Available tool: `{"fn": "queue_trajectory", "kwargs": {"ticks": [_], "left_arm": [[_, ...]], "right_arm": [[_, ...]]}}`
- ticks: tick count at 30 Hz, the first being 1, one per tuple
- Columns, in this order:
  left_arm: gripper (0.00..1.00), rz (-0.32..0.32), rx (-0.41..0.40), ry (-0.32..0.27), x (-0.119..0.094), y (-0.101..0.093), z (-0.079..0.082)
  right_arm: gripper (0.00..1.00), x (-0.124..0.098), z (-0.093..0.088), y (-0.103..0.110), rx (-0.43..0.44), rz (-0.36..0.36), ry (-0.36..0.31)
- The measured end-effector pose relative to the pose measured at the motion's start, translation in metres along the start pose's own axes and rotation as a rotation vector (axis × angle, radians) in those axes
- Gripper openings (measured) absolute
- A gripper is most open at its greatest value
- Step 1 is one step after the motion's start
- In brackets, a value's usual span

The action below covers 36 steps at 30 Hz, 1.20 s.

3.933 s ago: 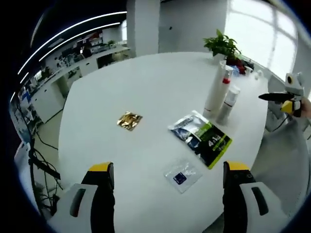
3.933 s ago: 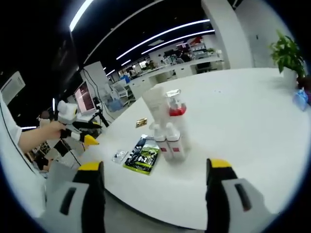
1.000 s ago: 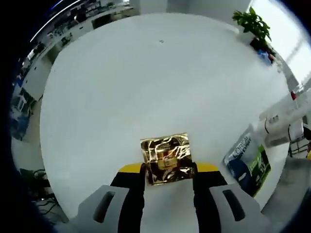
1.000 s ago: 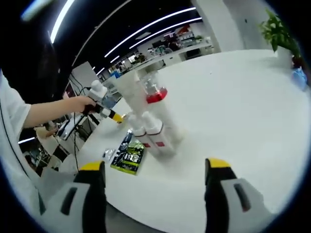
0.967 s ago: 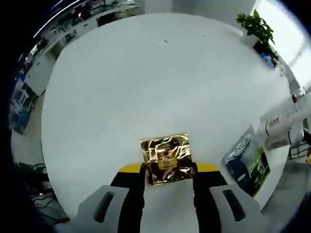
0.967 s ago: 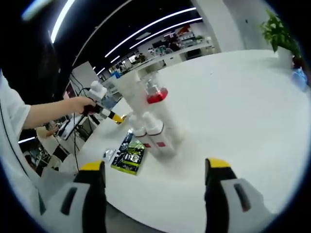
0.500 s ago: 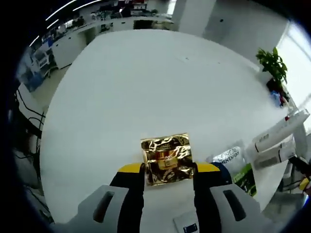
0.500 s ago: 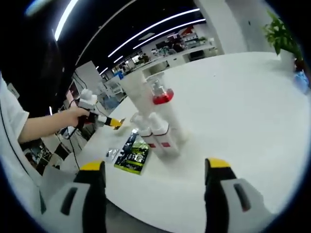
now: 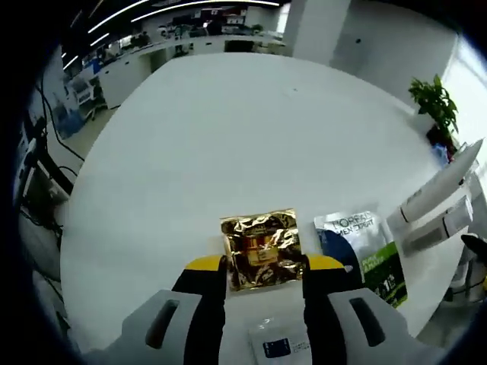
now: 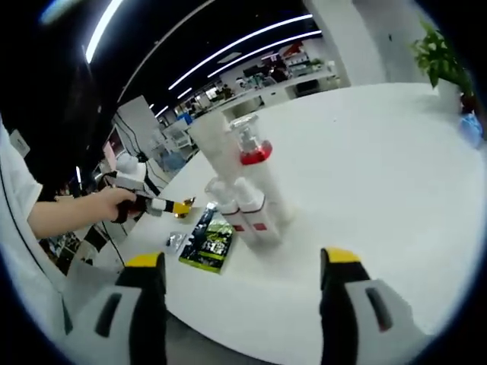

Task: Arrange the skincare products in the storage area until every visible bottle or jar stands upright without overlapping.

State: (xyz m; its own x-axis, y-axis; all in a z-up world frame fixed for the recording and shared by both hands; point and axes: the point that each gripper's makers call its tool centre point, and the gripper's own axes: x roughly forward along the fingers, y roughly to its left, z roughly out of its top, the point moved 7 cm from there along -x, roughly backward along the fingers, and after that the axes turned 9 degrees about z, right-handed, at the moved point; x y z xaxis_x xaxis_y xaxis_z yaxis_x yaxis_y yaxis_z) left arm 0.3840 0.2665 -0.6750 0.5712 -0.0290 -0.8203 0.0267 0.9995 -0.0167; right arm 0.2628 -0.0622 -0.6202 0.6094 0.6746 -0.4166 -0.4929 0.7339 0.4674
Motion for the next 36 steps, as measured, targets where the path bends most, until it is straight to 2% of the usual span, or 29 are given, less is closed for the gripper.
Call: {"fn": "queue_trajectory", "kwargs": {"ticks": [6, 10, 11, 17, 25, 29, 36], "left_arm": [[0.37, 0.025, 0.008, 0.024, 0.002, -0.003, -0.013], [0.36, 0.046, 0.013, 0.029, 0.007, 0.000, -0.015], [0.37, 0.054, 0.017, 0.015, 0.007, 0.001, -0.013], [0.37, 0.067, 0.061, 0.013, 0.009, -0.002, -0.011], [0.40, 0.067, 0.048, 0.016, 0.010, -0.002, -0.009], [0.45, 0.065, 0.031, 0.023, 0.010, -0.002, -0.009], [0.48, 0.056, 0.043, -0.025, -0.002, -0.002, -0.004]], "right_arm": [[0.84, 0.002, -0.001, 0.000, 0.002, -0.001, 0.006], [0.83, 0.003, 0.001, 0.001, -0.001, 0.002, 0.010], [0.83, 0.003, 0.001, 0.001, -0.001, 0.003, 0.010], [0.83, 0.004, 0.001, 0.003, -0.005, 0.006, 0.013], [0.83, 0.000, 0.002, 0.004, -0.011, 0.003, 0.007], [0.83, -0.004, 0.004, 0.005, -0.017, -0.002, -0.002], [0.83, -0.009, 0.008, 0.008, -0.033, 0.001, -0.015]]}}
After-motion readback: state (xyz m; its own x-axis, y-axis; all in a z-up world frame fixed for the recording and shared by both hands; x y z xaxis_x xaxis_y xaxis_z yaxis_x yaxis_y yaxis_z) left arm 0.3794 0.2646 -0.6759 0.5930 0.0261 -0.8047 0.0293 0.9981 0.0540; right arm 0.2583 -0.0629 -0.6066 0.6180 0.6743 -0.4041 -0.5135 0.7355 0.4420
